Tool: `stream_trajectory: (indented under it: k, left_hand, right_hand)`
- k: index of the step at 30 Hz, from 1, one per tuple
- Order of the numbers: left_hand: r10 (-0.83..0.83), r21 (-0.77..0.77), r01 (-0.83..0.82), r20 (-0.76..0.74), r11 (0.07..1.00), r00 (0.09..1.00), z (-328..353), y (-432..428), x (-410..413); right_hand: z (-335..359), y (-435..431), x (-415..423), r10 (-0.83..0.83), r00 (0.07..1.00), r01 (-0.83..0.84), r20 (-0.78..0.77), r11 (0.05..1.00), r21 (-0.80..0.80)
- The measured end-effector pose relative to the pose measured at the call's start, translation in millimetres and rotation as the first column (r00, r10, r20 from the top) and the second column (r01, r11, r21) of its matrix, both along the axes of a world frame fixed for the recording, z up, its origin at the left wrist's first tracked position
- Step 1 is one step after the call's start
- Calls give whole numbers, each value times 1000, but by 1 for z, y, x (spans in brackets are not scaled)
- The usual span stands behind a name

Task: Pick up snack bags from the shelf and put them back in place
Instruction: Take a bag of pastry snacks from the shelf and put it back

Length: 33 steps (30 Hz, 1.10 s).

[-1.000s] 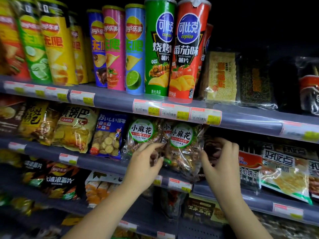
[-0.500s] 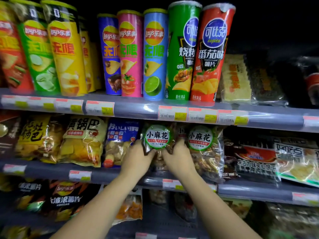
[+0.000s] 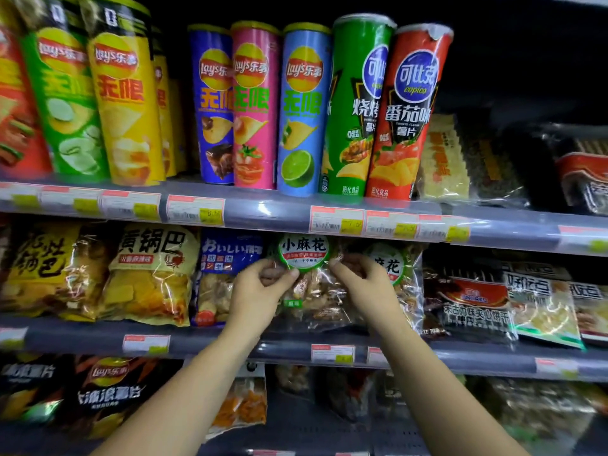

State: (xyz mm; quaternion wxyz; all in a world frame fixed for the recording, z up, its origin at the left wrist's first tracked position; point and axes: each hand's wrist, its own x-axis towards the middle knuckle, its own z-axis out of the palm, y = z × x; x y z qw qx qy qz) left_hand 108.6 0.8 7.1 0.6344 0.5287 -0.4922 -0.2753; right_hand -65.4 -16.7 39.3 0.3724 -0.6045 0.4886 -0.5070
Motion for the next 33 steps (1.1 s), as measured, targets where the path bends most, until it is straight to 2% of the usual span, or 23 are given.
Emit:
stream_trajectory:
  k: [3, 6, 8, 10, 13, 15, 18, 21, 24, 28, 31, 33]
  left_hand:
    - [-98, 24, 102, -126, 994, 987, 6, 5, -4]
    - [-149, 117, 179, -231, 977, 961, 6, 11, -8]
    - [-223, 214, 301, -322, 929, 920, 8, 20, -8]
    - [-285, 277, 382, -333, 882, 899, 10, 29, -7]
    - [-338, 279, 400, -247, 873, 908, 11, 43, -4]
    - [-373, 258, 434, -254, 863, 892, 6, 52, 0]
    - [-433, 232, 515, -327, 825, 840, -3, 67, 11]
    - [-431, 234, 560, -433, 795, 792, -15, 80, 22]
    - [-440, 294, 549, -362, 782, 822, -24, 89, 30]
    - [-423, 347, 503, -283, 792, 861, -11, 98, 32]
    - [-323, 261, 407, -310, 875, 894, 8, 92, 30]
    - [-208, 213, 262, -247, 941, 946, 20, 89, 22]
  right_hand:
    - [-3, 0, -8, 64, 995, -70, 82, 995, 73]
    - [-8, 2, -18, 121, 979, -144, 164, 980, 134]
    - [-14, 4, -25, 141, 962, -175, 233, 975, 136]
    - [-21, 9, -32, 189, 941, -239, 280, 958, 157]
    - [-27, 21, -37, 294, 925, -343, 241, 919, 194]
    - [-29, 26, -39, 373, 894, -423, 249, 886, 190]
    - [-32, 34, -42, 441, 811, -538, 384, 820, 195]
    - [-42, 42, -46, 493, 775, -594, 396, 781, 190]
    - [-45, 48, -42, 510, 741, -633, 436, 748, 199]
    - [-46, 49, -31, 454, 767, -578, 453, 795, 182]
    - [-46, 57, -28, 491, 751, -601, 441, 785, 149]
    - [-48, 63, -24, 529, 747, -621, 403, 772, 137]
